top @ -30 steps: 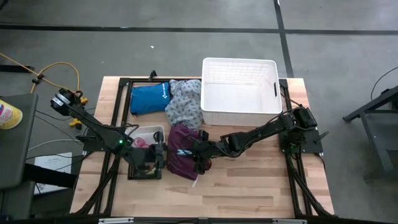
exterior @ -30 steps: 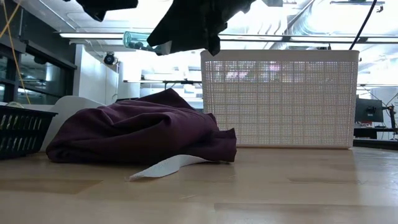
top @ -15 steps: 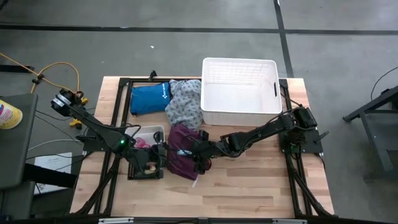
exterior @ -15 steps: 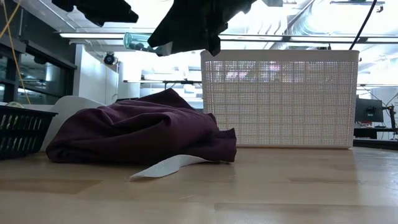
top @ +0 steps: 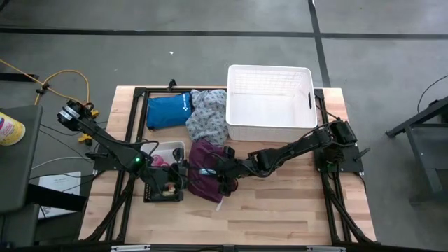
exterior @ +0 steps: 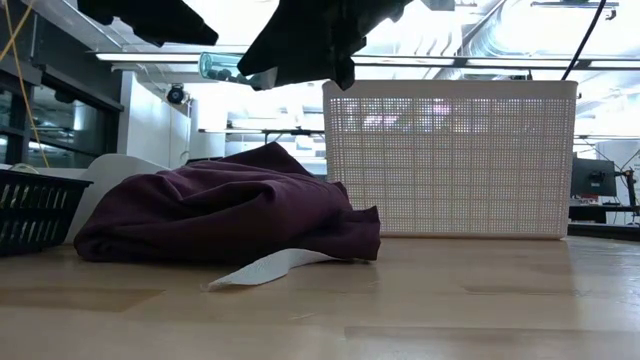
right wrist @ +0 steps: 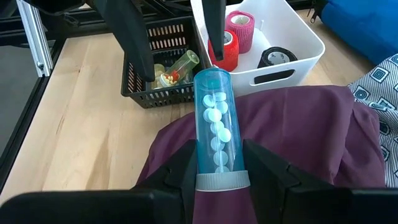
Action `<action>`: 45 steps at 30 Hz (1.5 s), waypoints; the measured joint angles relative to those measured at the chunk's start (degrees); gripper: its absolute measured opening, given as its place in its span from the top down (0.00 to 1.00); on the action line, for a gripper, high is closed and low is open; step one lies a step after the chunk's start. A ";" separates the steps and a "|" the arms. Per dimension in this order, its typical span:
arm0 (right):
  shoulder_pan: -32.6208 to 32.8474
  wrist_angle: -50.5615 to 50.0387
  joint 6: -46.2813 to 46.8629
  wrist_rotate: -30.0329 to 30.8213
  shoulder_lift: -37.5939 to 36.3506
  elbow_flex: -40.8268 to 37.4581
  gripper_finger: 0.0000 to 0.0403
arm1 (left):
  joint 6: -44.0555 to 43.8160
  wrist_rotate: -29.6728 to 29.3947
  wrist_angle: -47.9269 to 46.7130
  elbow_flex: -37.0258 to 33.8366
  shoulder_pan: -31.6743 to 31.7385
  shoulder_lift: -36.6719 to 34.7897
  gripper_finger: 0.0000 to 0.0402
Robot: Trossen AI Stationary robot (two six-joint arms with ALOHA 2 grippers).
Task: Pick & place medical supplies in basket/bin
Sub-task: Put the blue pill bottle into the black bin
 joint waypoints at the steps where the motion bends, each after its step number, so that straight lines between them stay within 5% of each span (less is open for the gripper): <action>1: 0.00 0.00 0.00 0.00 0.00 0.00 0.74 | 0.00 0.00 0.00 0.00 0.00 0.00 0.58; 45: 0.81 6.28 -1.95 -2.34 0.00 0.00 0.74 | -2.57 0.04 -0.37 -0.07 -0.94 -0.02 0.58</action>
